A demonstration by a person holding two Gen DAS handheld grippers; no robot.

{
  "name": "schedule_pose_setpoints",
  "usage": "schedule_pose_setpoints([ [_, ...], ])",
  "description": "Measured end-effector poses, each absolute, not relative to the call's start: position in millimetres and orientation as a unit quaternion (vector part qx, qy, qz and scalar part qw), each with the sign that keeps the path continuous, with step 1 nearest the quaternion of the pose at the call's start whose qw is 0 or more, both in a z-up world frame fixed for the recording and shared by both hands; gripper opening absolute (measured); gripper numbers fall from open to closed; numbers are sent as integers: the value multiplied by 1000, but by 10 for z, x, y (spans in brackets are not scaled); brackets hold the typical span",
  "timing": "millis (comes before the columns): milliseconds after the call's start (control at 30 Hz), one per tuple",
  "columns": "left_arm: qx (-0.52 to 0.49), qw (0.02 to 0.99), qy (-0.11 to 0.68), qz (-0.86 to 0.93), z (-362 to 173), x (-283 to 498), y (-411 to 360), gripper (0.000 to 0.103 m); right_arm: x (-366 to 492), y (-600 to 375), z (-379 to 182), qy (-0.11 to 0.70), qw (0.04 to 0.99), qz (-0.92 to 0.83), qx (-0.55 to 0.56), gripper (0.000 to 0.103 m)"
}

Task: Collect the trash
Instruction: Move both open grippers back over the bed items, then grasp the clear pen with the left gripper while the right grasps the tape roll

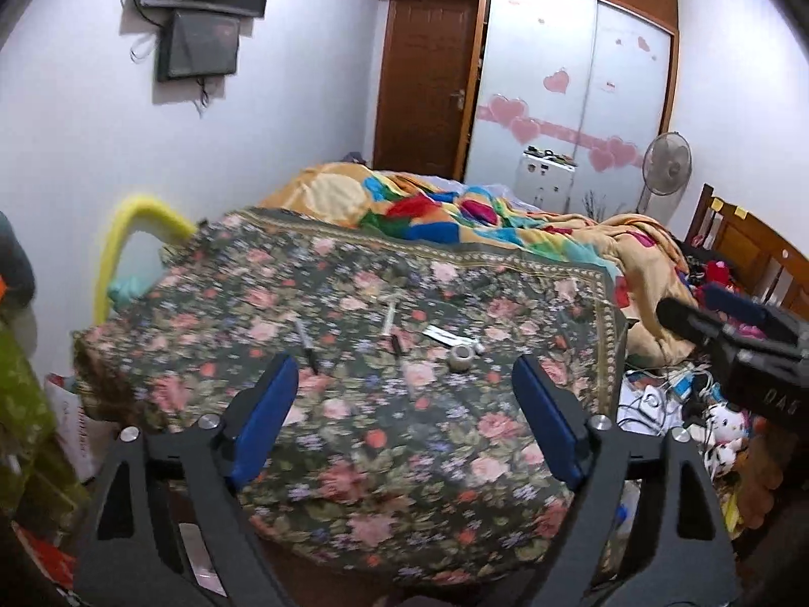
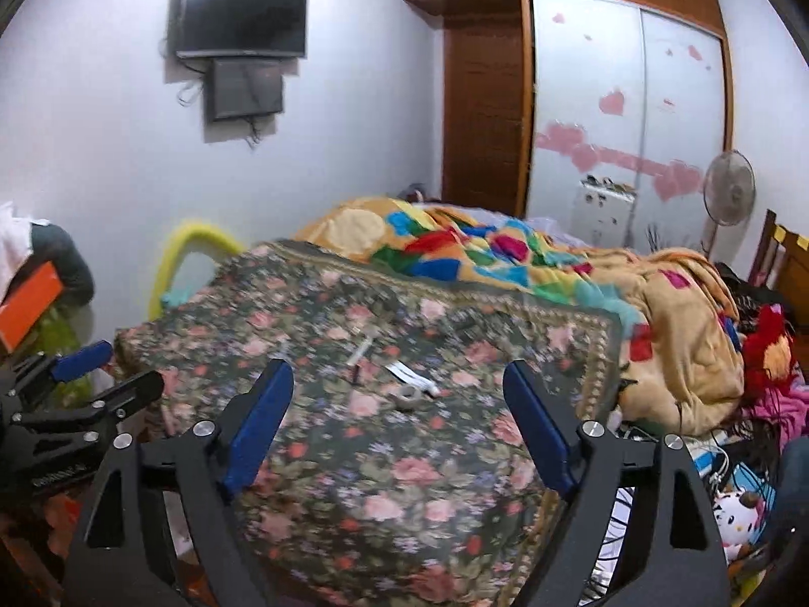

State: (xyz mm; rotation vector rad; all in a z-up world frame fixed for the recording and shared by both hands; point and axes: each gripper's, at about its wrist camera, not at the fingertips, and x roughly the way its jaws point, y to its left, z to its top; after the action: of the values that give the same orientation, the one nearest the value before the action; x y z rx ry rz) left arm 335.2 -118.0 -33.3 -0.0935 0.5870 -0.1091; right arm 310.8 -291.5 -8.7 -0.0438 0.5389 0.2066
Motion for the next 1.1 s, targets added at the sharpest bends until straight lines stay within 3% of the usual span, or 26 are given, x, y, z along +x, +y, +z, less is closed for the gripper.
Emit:
schedule_pose_setpoints([
  [433, -48, 925, 374, -48, -1252, 4453, -1402, 89, 4105, -3316, -936, 358, 931, 71, -1, 83],
  [833, -44, 904, 422, -49, -2037, 5141, -1376, 89, 5031, -2984, -1880, 443, 890, 111, 0, 83],
  [1033, -44, 894, 442, -48, -2296, 5389, -1314, 72, 5371, -2820, -2253, 477, 869, 131, 9, 82],
  [1100, -44, 894, 443, -50, -2344, 5437, -1307, 66, 5436, -2807, -2310, 481, 865, 138, 19, 73],
])
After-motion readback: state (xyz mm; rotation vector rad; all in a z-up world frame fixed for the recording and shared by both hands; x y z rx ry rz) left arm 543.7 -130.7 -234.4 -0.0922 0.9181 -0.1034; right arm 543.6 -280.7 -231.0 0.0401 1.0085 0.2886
